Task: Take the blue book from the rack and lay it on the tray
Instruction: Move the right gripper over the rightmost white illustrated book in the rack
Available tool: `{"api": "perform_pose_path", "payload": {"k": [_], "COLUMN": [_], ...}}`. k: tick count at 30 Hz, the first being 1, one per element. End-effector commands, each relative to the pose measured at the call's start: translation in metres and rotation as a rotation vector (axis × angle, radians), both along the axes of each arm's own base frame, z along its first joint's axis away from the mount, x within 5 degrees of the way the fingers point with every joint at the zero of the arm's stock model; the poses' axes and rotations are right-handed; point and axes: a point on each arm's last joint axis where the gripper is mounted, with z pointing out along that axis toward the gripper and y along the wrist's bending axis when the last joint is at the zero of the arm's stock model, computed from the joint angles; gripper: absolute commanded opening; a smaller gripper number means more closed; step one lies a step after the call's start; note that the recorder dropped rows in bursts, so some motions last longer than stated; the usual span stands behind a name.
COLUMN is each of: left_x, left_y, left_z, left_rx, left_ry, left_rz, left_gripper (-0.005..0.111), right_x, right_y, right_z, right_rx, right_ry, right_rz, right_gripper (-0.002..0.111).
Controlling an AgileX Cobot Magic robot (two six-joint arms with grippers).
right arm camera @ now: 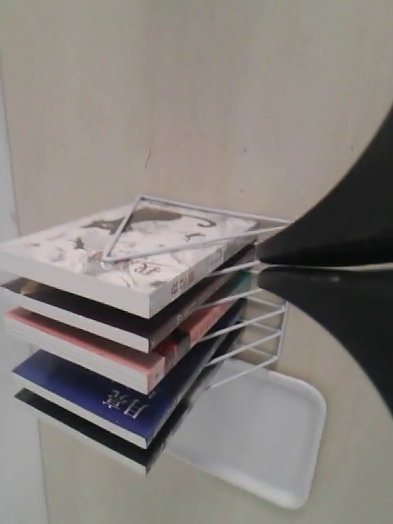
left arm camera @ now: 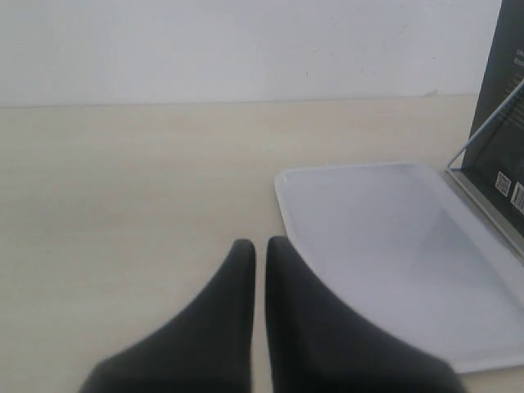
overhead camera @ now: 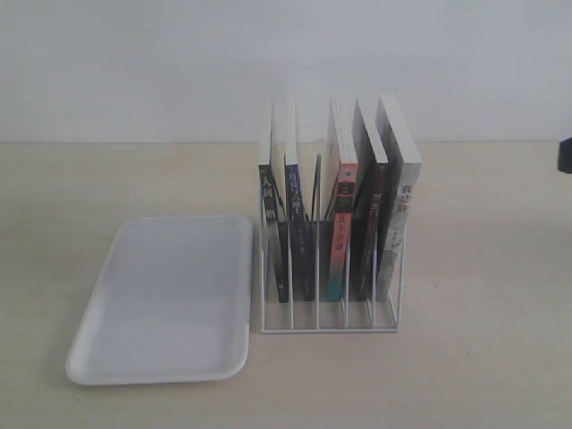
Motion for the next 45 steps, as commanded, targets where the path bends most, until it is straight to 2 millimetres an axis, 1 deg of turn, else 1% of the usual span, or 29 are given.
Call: {"api": "perform_pose_path", "payload": {"k": [1,4,7,10,13,15,17,18,21,22,23,24,26,28,36,45], "left_x": [0.0,0.0,0.0,0.0,0.0,0.0,0.0,0.0,0.0,0.0,0.0,0.0,0.0,0.0,0.0,0.0], "left_y": [0.0,0.0,0.0,0.0,0.0,0.0,0.0,0.0,0.0,0.0,0.0,0.0,0.0,0.0,0.0,0.0], "left_z": [-0.001,-0.001,-0.001,-0.001,-0.001,-0.001,-0.001,-0.001,-0.001,-0.001,-0.001,-0.001,-0.001,-0.001,-0.001,-0.001], "left_rx": [-0.007,-0.007,-0.007,-0.007,-0.007,-0.007,-0.007,-0.007,-0.007,-0.007,-0.007,-0.007,-0.007,-0.007,-0.007,-0.007], "left_ry": [-0.004,-0.004,-0.004,-0.004,-0.004,-0.004,-0.004,-0.004,-0.004,-0.004,-0.004,-0.004,-0.004,-0.004,-0.004,-0.004], "left_rz": [0.004,0.004,0.004,0.004,0.004,0.004,0.004,0.004,0.004,0.004,0.004,0.004,0.004,0.004,0.004,0.004], "left_gripper": [0.004,0.004,0.004,0.004,0.004,0.004,0.004,0.004,0.004,0.004,0.004,0.004,0.004,0.004,0.004,0.004], "right_x": [0.024,0.035,0.053,0.072,0.092,0.103,0.115,0.12,0.13,0.133,0.136,0.138,0.144,0.148,0.157,0.16], "right_y": [0.013,0.028,0.049,0.071,0.086,0.092,0.093,0.094,0.099,0.101,0.102,0.103,0.103,0.104,0.106,0.107], "right_z": [0.008,0.021,0.026,0.022,0.015,0.012,0.01,0.01,0.012,0.01,0.006,0.003,-0.006,-0.014,-0.029,-0.031], "right_rx": [0.019,0.018,0.02,-0.059,-0.164,-0.214,-0.23,-0.231,-0.209,-0.2,-0.203,-0.206,-0.245,-0.269,-0.298,-0.293], "right_ry": [-0.017,-0.037,-0.049,-0.004,0.05,0.064,0.084,0.093,0.11,0.121,0.133,0.138,0.149,0.166,0.188,0.183], "right_rz": [0.095,0.15,0.174,0.191,0.141,0.1,0.052,0.036,0.01,0.008,0.009,0.009,0.011,0.013,0.005,0.002], "right_gripper": [0.0,0.0,0.0,0.0,0.0,0.001,0.008,0.015,0.044,0.052,0.054,0.052,0.042,0.037,0.039,0.039]}}
